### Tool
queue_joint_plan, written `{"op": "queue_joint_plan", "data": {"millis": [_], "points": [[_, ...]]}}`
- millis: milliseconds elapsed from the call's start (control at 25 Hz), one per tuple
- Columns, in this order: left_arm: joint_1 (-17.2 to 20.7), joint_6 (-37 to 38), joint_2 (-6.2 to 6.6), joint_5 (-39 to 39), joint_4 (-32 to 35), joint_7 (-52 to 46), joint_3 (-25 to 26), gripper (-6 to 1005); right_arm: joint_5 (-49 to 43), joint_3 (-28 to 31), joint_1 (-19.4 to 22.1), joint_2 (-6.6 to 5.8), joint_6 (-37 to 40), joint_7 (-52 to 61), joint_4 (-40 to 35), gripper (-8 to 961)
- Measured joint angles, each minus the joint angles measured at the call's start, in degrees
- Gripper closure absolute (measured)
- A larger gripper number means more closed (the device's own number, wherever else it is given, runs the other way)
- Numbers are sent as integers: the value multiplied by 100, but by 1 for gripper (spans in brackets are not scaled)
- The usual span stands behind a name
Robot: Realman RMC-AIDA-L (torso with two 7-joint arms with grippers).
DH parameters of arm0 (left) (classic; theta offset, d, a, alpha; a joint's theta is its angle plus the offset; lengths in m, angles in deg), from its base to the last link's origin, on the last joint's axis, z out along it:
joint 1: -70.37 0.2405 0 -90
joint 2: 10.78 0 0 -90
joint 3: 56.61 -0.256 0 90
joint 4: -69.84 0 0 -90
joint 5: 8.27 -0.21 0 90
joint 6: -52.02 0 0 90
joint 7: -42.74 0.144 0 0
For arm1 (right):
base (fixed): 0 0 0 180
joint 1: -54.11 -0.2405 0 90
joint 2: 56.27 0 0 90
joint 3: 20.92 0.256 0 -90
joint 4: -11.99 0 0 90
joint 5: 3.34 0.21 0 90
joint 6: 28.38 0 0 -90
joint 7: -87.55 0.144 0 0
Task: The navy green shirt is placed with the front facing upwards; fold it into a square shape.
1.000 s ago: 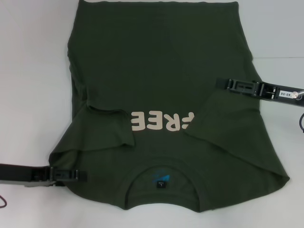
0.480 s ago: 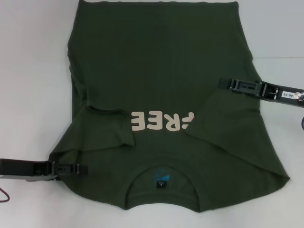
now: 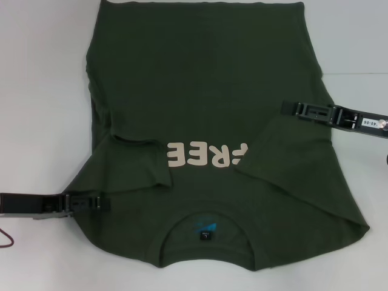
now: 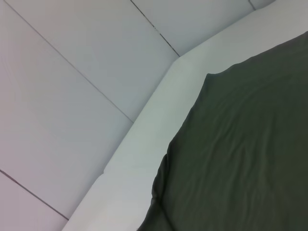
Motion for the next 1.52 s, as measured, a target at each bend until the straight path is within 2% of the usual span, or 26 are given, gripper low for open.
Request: {"op": "queue_joint_plan", "data": {"millis": [400, 800, 1000, 1200, 1520], "points": [[35, -328, -11, 8, 20, 12, 7, 65, 0, 10, 10, 0, -30, -5, 0, 14], [4, -286, -1, 8, 34, 22, -10, 64, 0, 52, 18, -11, -37, -8, 0, 14], [5, -321, 7, 14, 75, 47, 18, 120, 0, 75, 18, -27, -43, -14, 0, 14], [51, -339, 15, 100, 170, 22, 100, 324, 0, 78, 18, -29, -32, -16, 0, 14], [55, -344, 19, 78, 167, 18, 101, 458, 0, 86, 31, -45, -29, -17, 23, 14]]}}
